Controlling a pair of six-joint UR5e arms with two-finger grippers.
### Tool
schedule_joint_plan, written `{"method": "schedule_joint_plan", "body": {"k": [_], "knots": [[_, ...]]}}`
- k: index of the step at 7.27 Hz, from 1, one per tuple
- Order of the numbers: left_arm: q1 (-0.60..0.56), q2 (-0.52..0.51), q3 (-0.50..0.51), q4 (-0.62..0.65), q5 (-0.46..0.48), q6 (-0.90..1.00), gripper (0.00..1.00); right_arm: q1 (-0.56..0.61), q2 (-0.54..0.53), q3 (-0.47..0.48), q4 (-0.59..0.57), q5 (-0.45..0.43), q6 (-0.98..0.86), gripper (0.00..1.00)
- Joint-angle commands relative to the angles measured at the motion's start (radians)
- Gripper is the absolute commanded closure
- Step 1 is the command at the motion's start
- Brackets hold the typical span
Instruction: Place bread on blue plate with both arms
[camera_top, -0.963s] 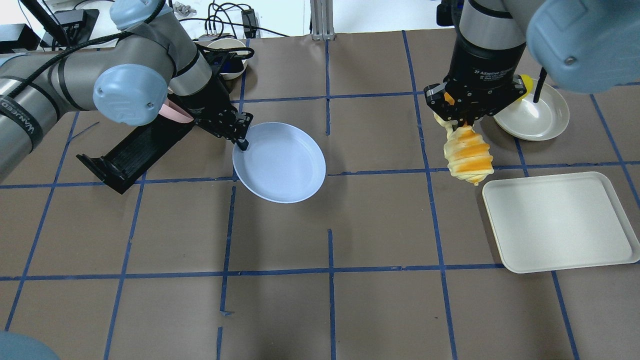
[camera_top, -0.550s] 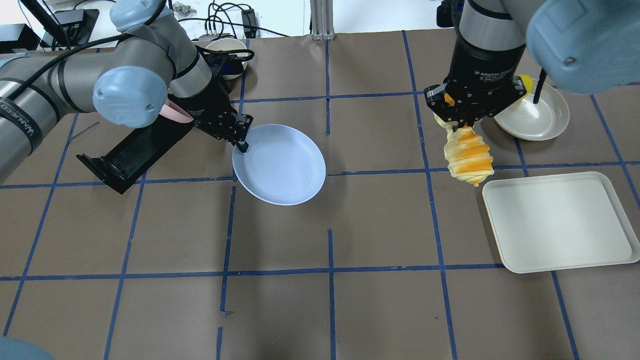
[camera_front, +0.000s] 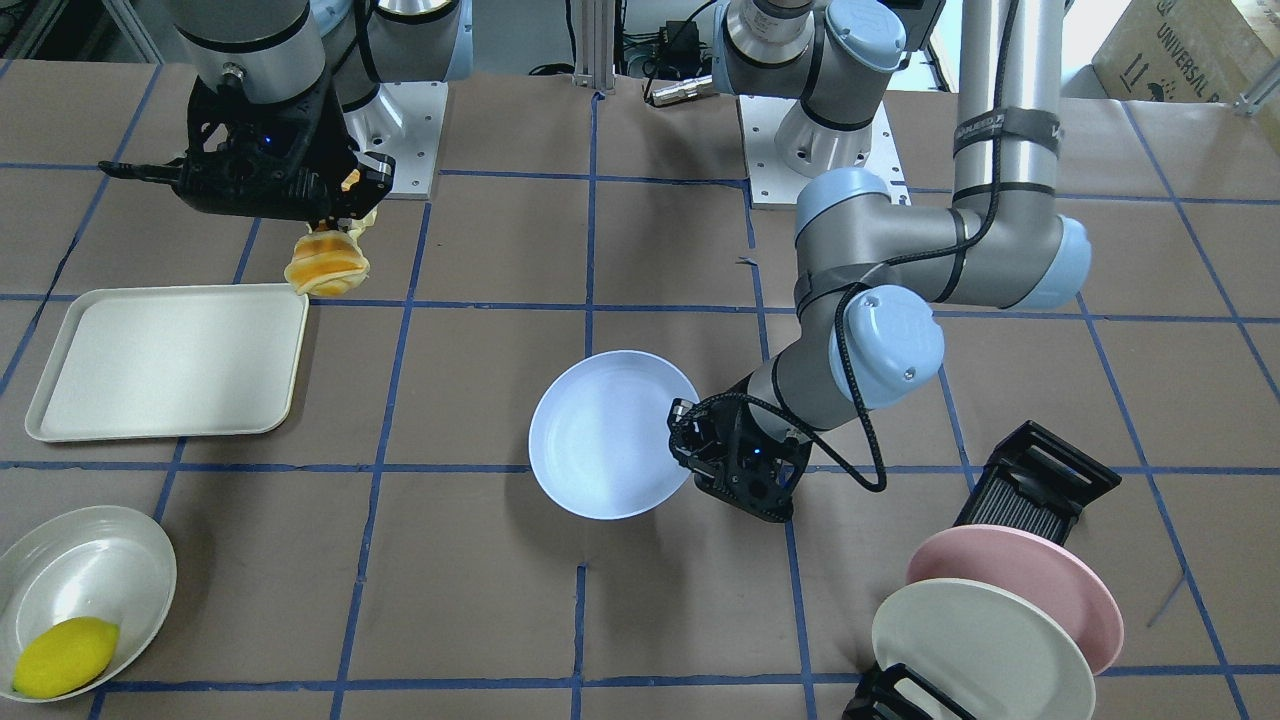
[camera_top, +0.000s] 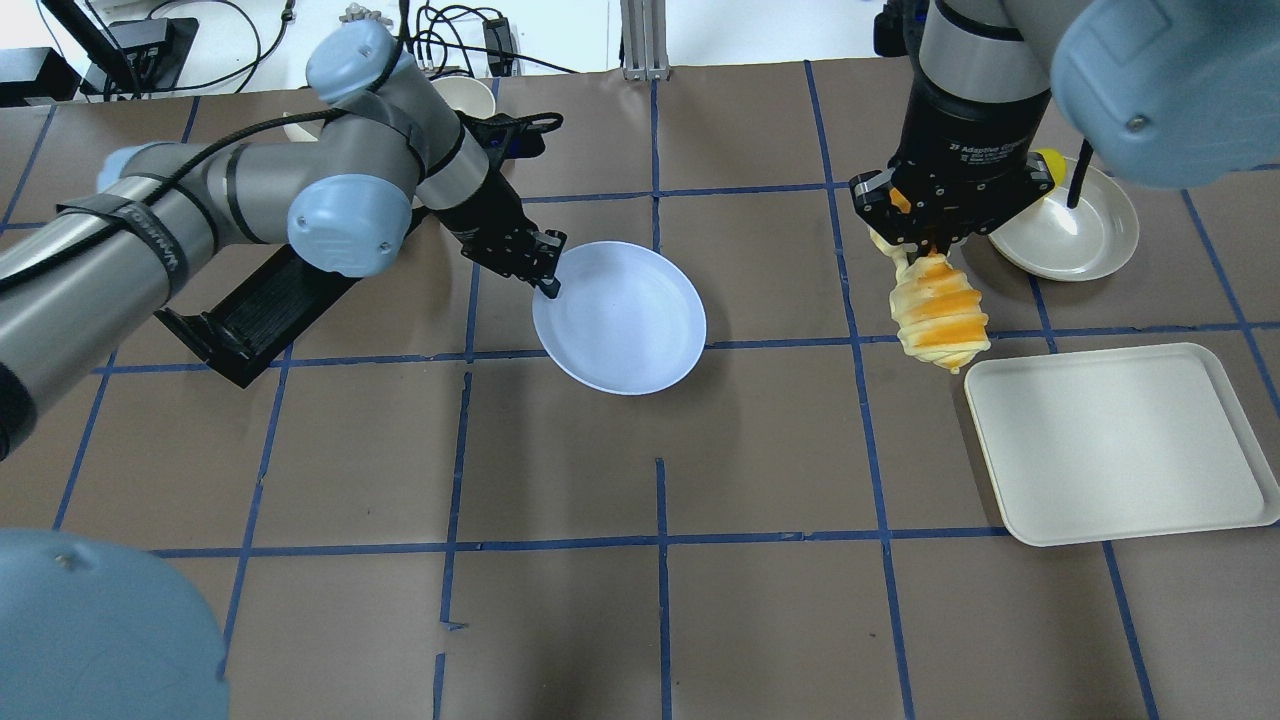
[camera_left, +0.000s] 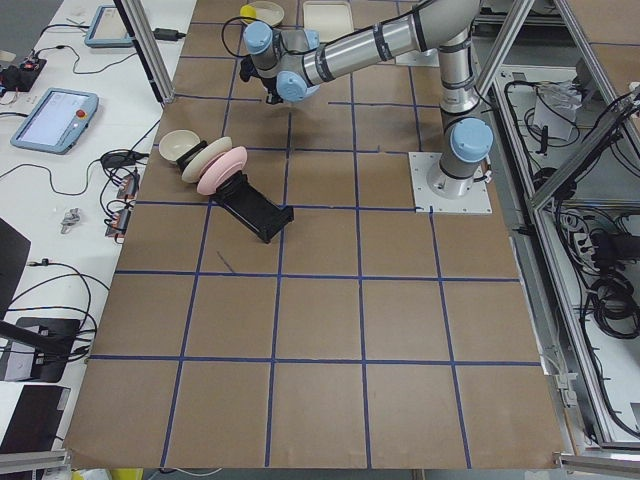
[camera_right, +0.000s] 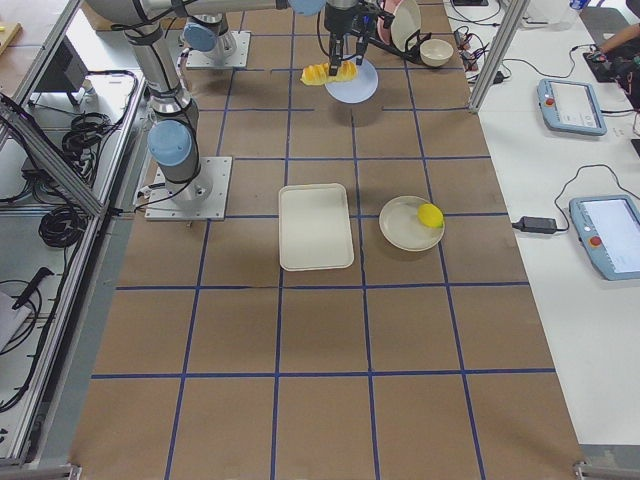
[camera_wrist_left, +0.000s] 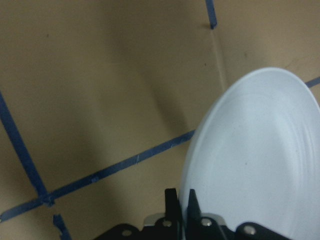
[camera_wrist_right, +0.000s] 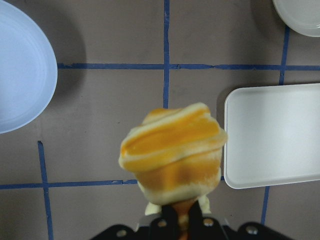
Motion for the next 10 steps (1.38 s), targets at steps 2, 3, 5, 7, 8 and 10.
{"method": "schedule_joint_plan", "body": {"k": [2, 3, 5, 7, 8, 10], "knots": [[-0.033, -0.048, -0.040, 0.100, -0.010, -0.026, 0.80, 0.001, 0.001, 0.006, -0.002, 0.001, 0.000, 0.97], [-0.033, -0.046, -0.049, 0.106, -0.008, -0.028, 0.60, 0.001, 0.001, 0.006, -0.002, 0.001, 0.000, 0.97], [-0.033, -0.030, -0.042, 0.109, 0.004, -0.049, 0.16, 0.001, -0.001, 0.006, 0.000, 0.001, 0.000, 0.97], [-0.026, 0.029, -0.040, 0.064, 0.009, -0.058, 0.08, 0.004, 0.018, 0.000, -0.024, 0.012, 0.007, 0.97], [-0.027, 0.065, -0.023, -0.029, 0.071, -0.067, 0.07, 0.025, 0.059, -0.006, -0.063, 0.038, 0.014, 0.97], [-0.027, 0.101, -0.022, -0.062, 0.181, -0.098, 0.00, 0.102, 0.152, -0.005, -0.181, 0.064, 0.036, 0.97]]}}
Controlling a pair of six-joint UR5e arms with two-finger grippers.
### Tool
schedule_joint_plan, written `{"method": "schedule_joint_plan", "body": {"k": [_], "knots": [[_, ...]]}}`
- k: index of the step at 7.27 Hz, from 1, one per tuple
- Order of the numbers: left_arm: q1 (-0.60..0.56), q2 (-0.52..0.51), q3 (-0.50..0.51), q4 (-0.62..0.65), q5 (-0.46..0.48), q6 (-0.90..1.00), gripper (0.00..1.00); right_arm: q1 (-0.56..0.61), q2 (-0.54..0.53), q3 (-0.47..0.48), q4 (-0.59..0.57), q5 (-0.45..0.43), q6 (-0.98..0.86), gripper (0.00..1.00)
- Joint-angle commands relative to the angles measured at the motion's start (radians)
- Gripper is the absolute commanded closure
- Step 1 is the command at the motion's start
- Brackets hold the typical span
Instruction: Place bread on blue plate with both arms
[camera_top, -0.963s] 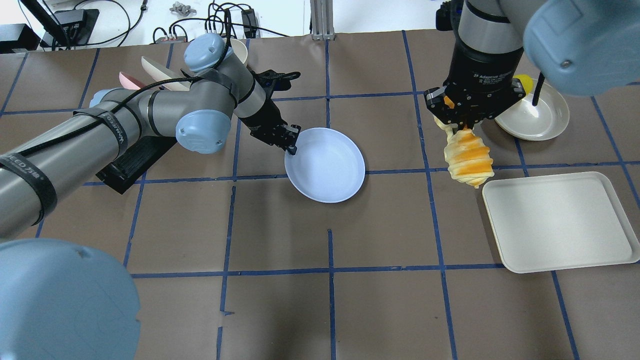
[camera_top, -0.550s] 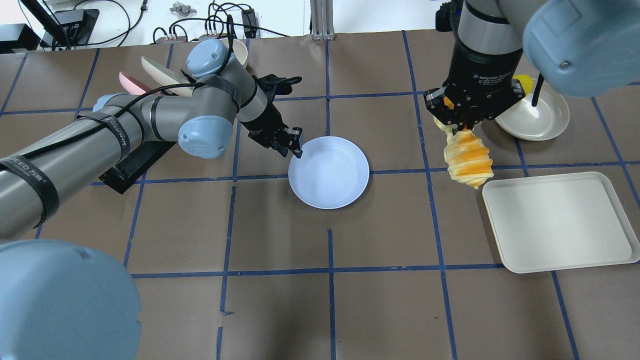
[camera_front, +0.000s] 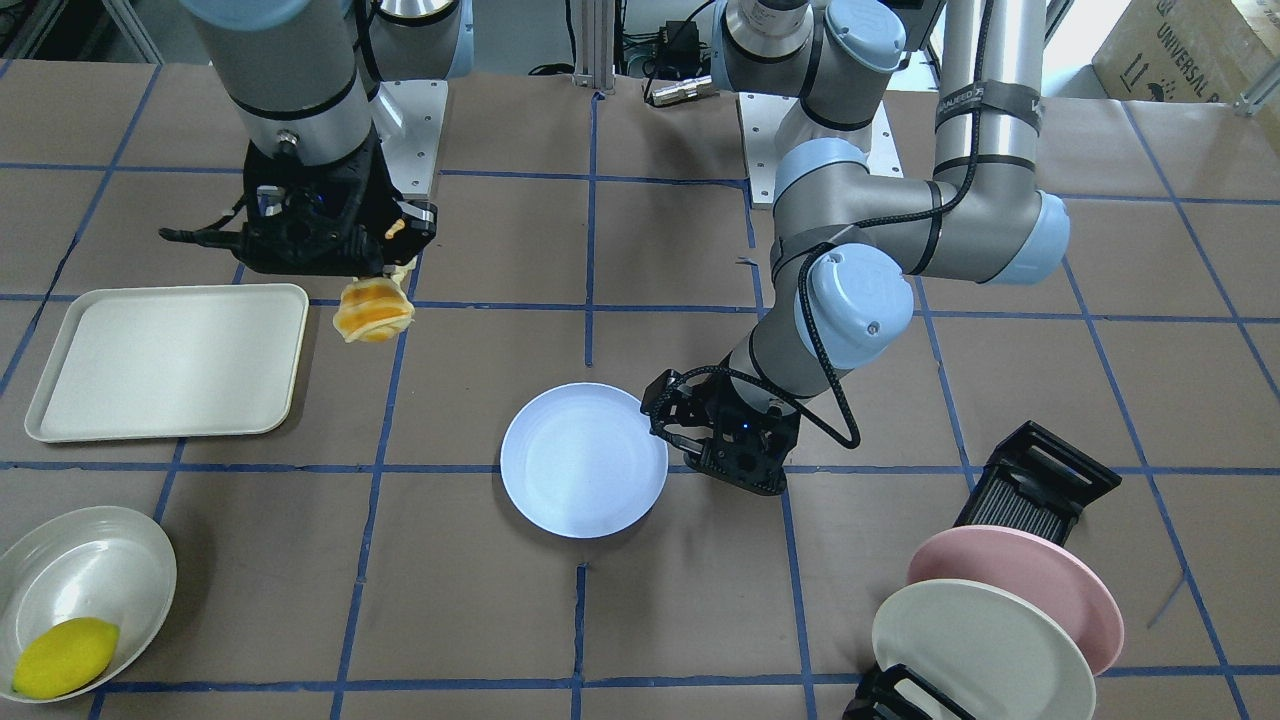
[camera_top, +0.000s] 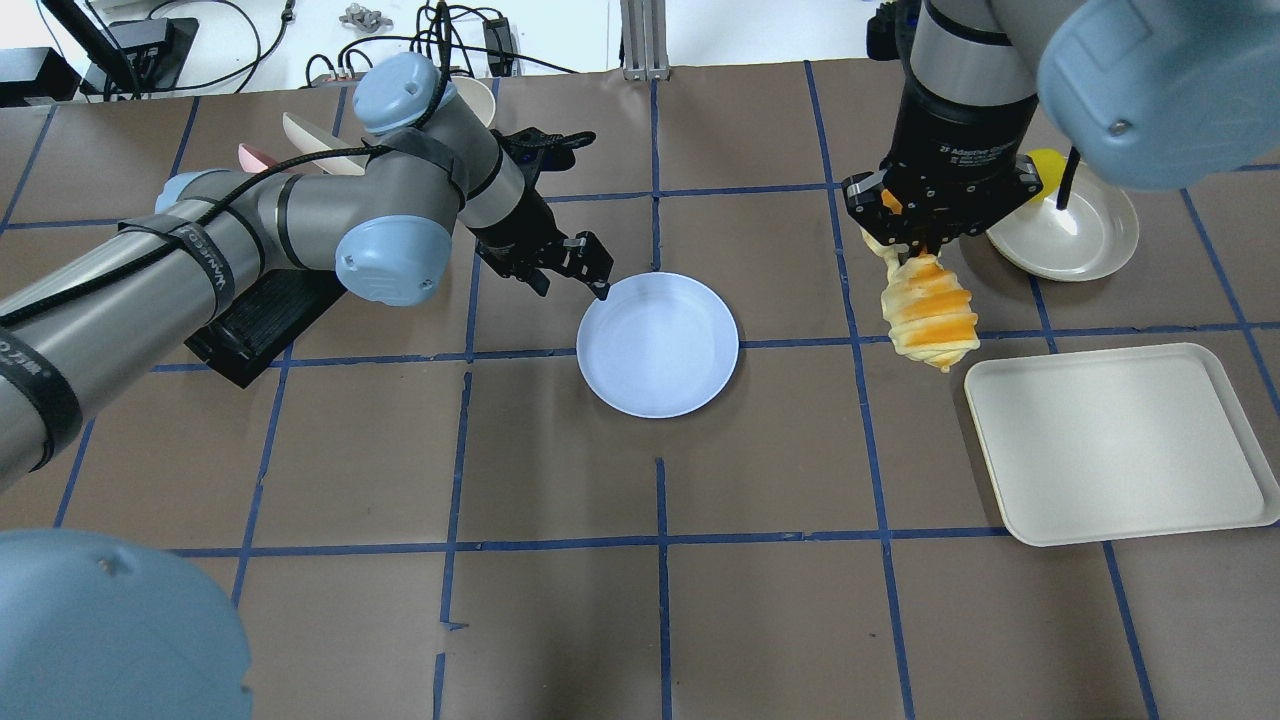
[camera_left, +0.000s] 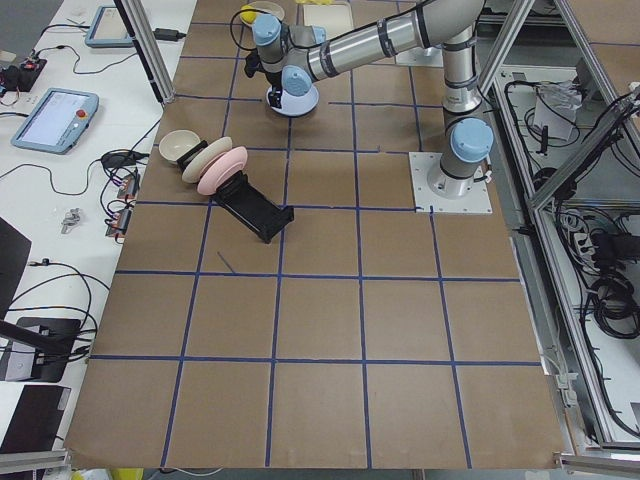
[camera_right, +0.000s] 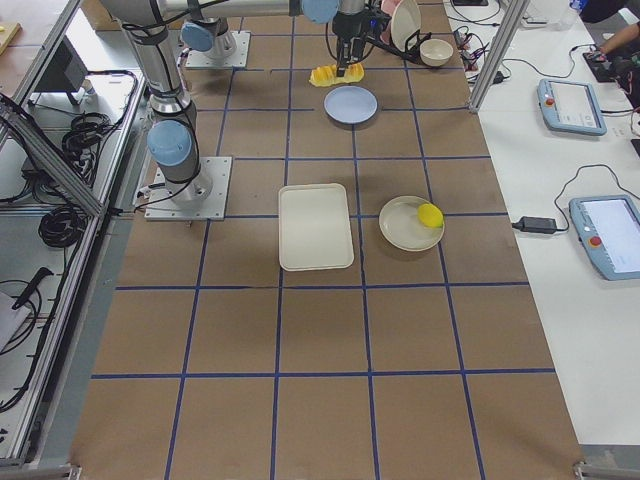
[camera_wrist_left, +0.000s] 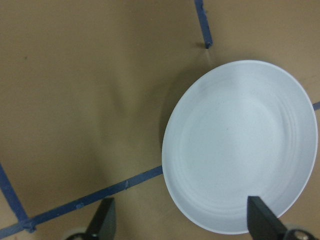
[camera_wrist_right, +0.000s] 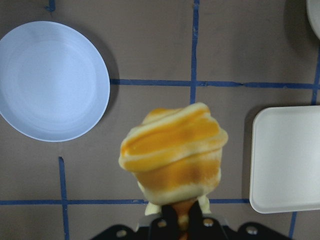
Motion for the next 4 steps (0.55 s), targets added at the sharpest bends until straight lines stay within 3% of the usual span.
{"method": "schedule_joint_plan", "body": {"k": [1, 4], "knots": [[-0.001, 0.060, -0.002, -0.027, 0.146, -0.042, 0.00, 0.087, 0.130, -0.001, -0.145, 0.041, 0.062, 0.97], [0.005, 0.241, 0.000, -0.187, 0.188, -0.045, 0.00, 0.158, 0.282, -0.004, -0.305, 0.047, 0.083, 0.97]]}}
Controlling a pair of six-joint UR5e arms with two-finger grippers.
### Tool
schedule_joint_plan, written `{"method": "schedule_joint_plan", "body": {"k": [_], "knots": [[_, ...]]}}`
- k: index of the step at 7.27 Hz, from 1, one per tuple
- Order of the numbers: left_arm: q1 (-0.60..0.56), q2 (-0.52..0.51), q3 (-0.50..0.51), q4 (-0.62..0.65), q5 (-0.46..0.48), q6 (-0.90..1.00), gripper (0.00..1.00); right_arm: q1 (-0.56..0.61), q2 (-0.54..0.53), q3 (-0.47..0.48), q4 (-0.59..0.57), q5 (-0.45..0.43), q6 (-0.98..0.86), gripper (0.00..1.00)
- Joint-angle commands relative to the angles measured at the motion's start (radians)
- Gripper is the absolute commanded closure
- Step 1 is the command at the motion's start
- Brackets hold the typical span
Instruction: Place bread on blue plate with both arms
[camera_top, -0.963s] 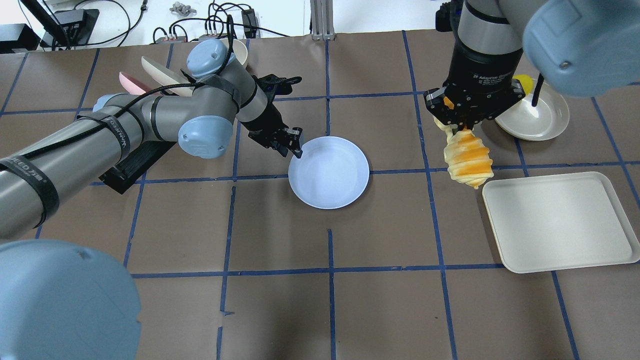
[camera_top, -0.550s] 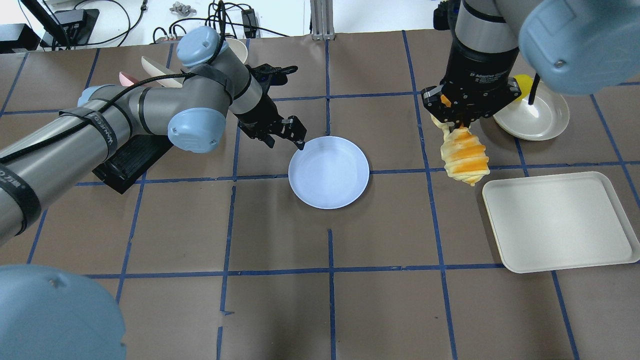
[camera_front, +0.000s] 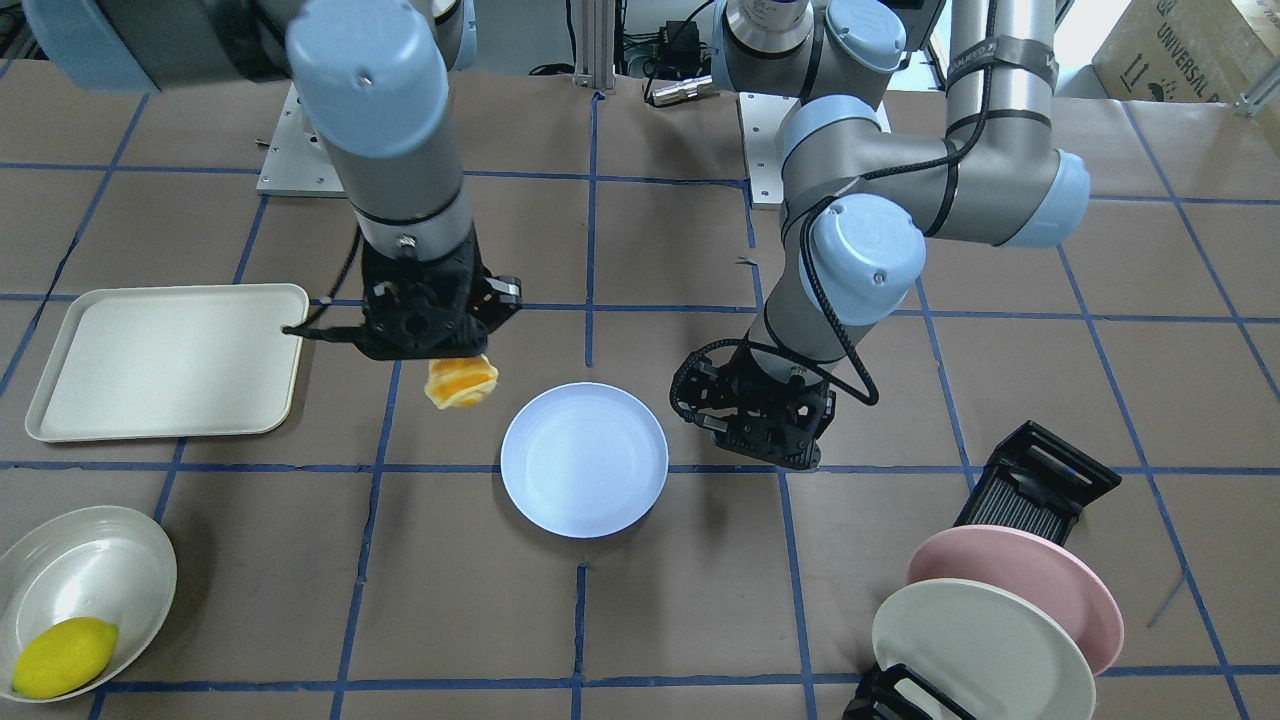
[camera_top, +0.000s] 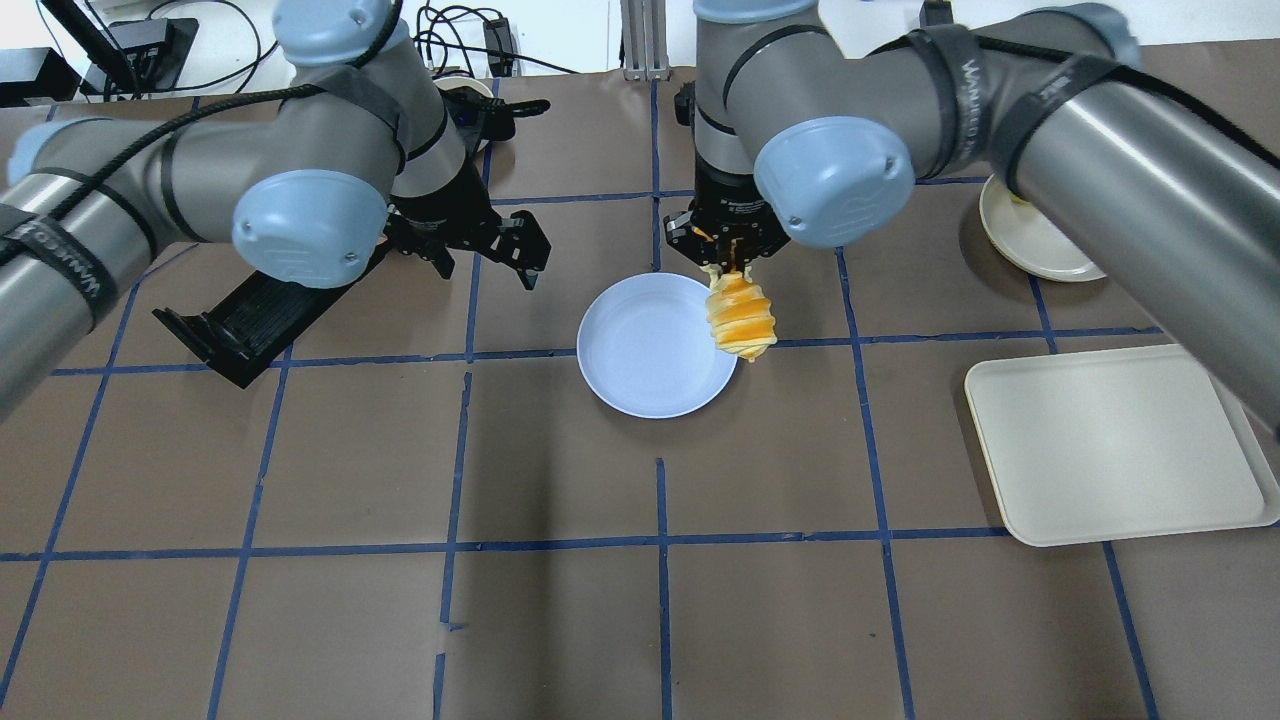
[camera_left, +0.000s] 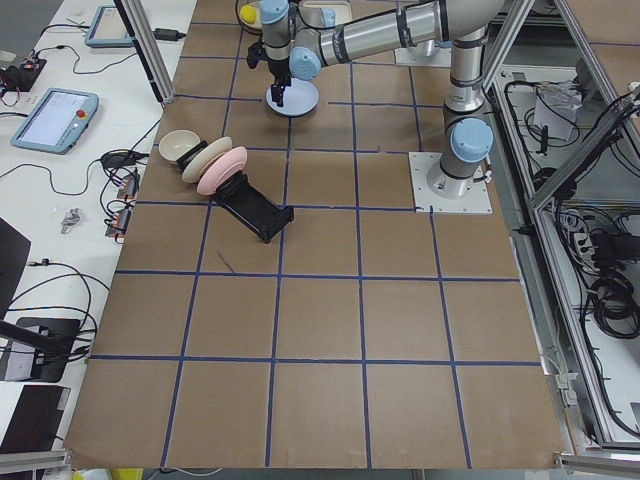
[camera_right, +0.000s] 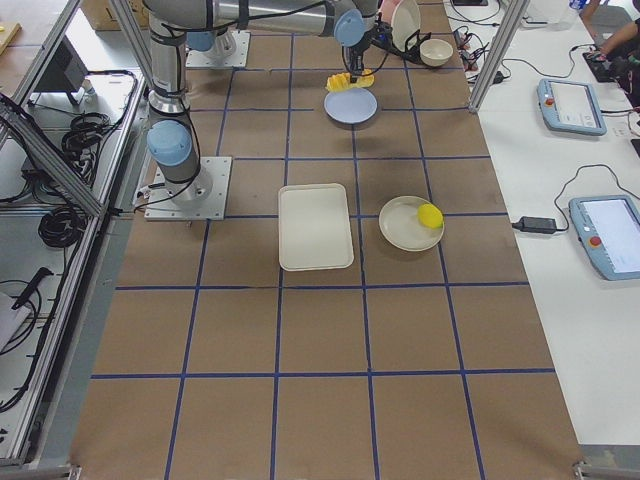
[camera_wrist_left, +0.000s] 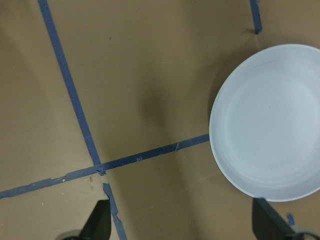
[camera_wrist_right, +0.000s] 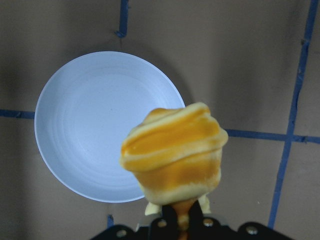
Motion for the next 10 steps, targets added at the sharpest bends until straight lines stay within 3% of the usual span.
{"method": "schedule_joint_plan", "body": {"k": [1, 3, 5, 8, 9, 10], "knots": [[0.003, 0.083, 0.006, -0.071, 0.107, -0.007, 0.00, 0.027, 0.076, 0.000, -0.084, 0.002, 0.017, 0.97], [-0.001, 0.095, 0.086, -0.164, 0.109, -0.079, 0.00, 0.035, 0.123, -0.003, -0.154, 0.000, 0.020, 0.97], [0.006, 0.104, 0.086, -0.198, 0.121, -0.097, 0.00, 0.038, 0.193, -0.003, -0.261, 0.000, 0.020, 0.97], [0.156, 0.249, 0.086, -0.308, 0.105, -0.099, 0.00, 0.056, 0.229, -0.003, -0.308, -0.005, 0.060, 0.97], [0.158, 0.295, 0.072, -0.353, 0.105, -0.117, 0.00, 0.056, 0.227, -0.003, -0.305, -0.003, 0.060, 0.68], [0.158, 0.313, 0.070, -0.358, 0.079, -0.126, 0.00, 0.058, 0.226, -0.001, -0.303, -0.012, 0.060, 0.14]]}}
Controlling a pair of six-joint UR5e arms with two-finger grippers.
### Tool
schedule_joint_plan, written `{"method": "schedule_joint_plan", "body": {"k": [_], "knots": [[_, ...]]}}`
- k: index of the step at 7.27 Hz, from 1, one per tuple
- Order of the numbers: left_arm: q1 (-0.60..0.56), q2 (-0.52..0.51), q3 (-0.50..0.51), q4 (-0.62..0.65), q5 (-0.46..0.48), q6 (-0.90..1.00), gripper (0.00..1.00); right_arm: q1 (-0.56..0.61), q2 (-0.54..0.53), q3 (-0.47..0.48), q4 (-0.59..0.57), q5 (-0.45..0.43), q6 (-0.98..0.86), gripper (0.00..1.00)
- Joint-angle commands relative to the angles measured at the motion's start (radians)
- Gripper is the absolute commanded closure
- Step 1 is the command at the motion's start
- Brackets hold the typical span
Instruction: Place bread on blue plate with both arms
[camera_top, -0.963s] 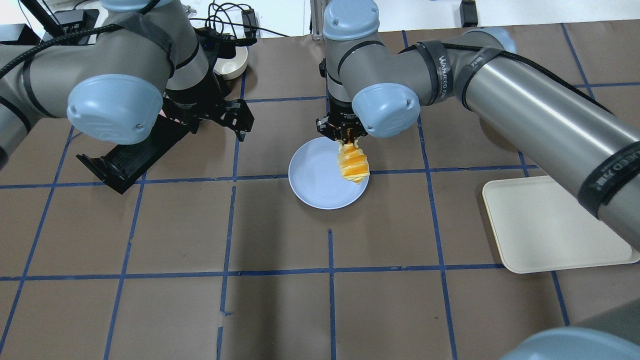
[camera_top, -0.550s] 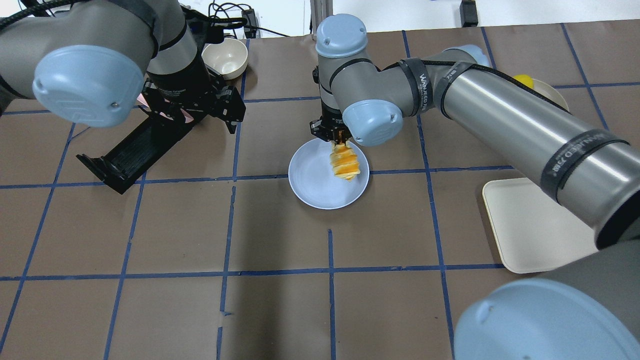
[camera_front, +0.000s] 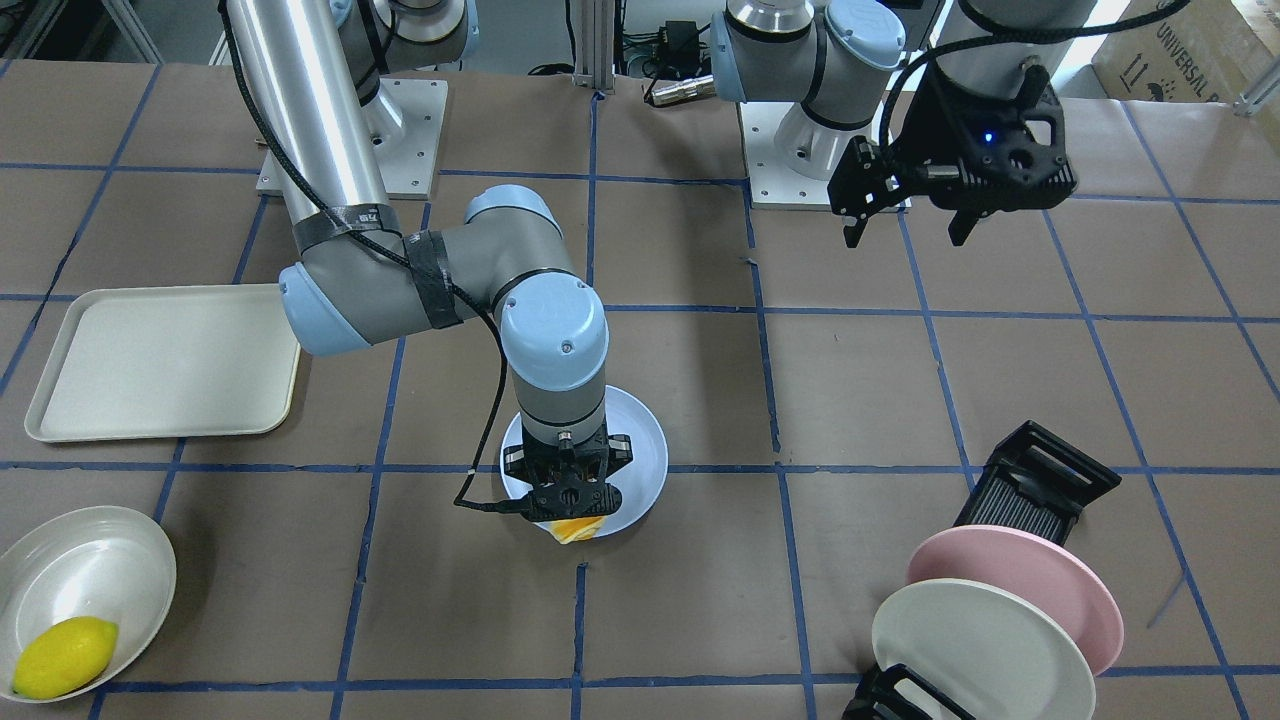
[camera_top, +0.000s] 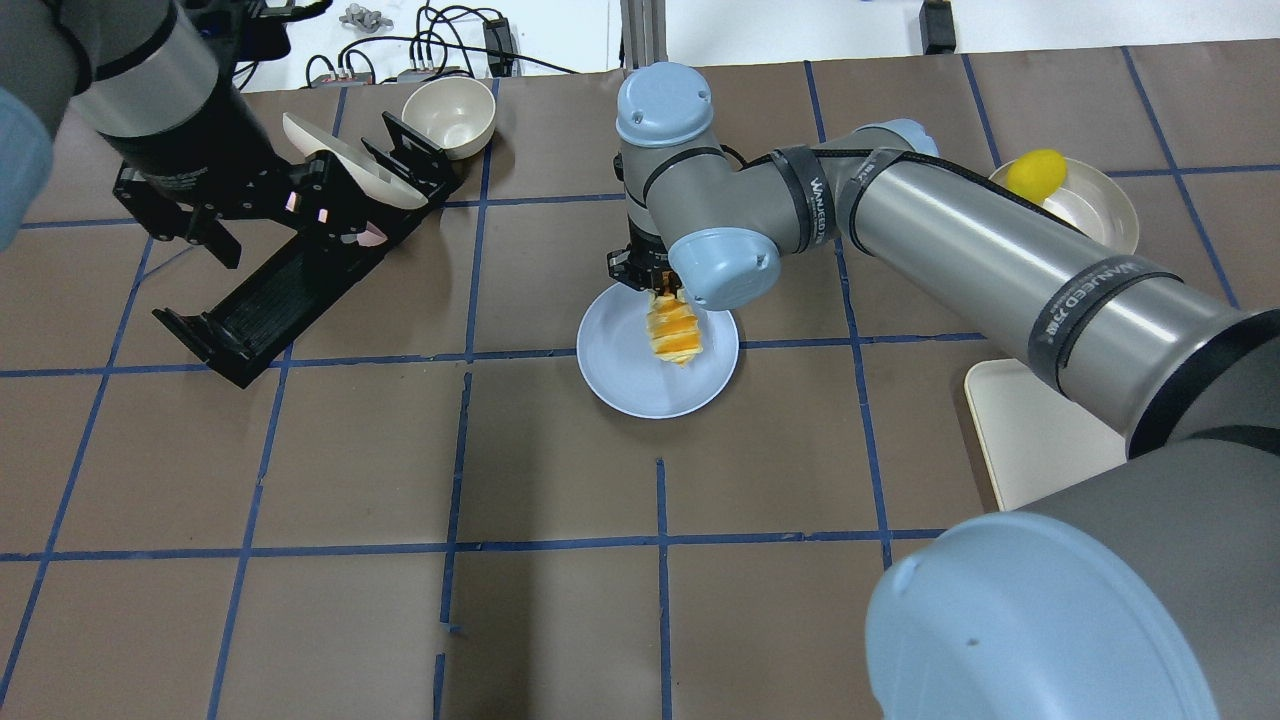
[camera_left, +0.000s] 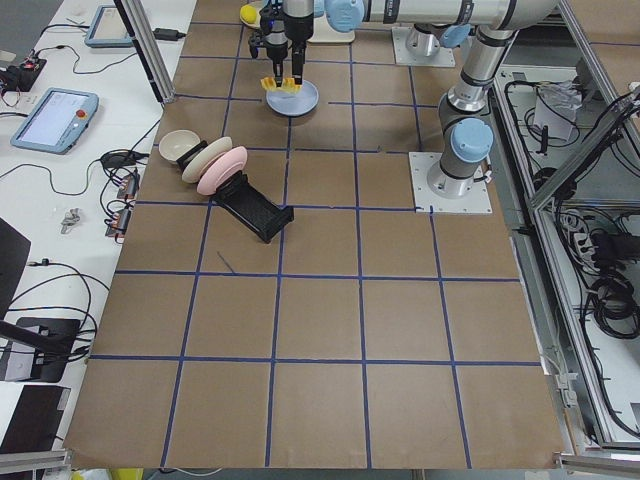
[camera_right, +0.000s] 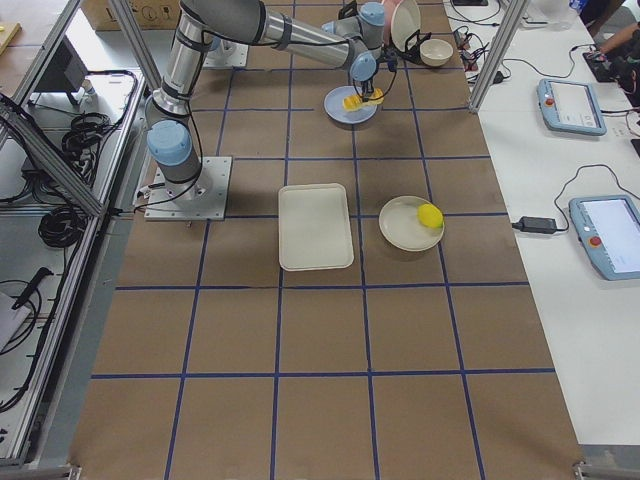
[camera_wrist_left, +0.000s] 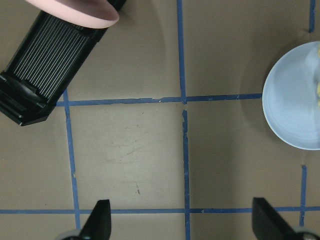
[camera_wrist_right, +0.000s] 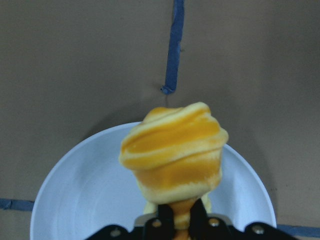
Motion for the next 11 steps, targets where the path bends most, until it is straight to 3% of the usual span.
{"method": "schedule_joint_plan", "body": {"k": [1, 2, 5, 6, 11], "knots": [[0.008, 0.032, -0.010, -0.022, -0.100, -0.019, 0.00, 0.010, -0.002, 0.006, 0.006, -0.001, 0.002, 0.06], [0.008, 0.038, -0.010, -0.029, -0.100, -0.028, 0.00, 0.024, -0.004, 0.003, 0.007, -0.004, 0.002, 0.01], [0.008, 0.029, -0.011, -0.029, -0.098, -0.030, 0.00, 0.025, -0.043, 0.018, 0.018, -0.007, 0.005, 0.00], [0.008, 0.023, -0.011, -0.023, -0.100, -0.032, 0.00, 0.021, -0.081, 0.012, 0.074, -0.010, 0.004, 0.00], [0.008, 0.023, -0.011, -0.026, -0.077, -0.041, 0.00, -0.241, -0.267, 0.007, 0.181, -0.022, -0.004, 0.00]]}}
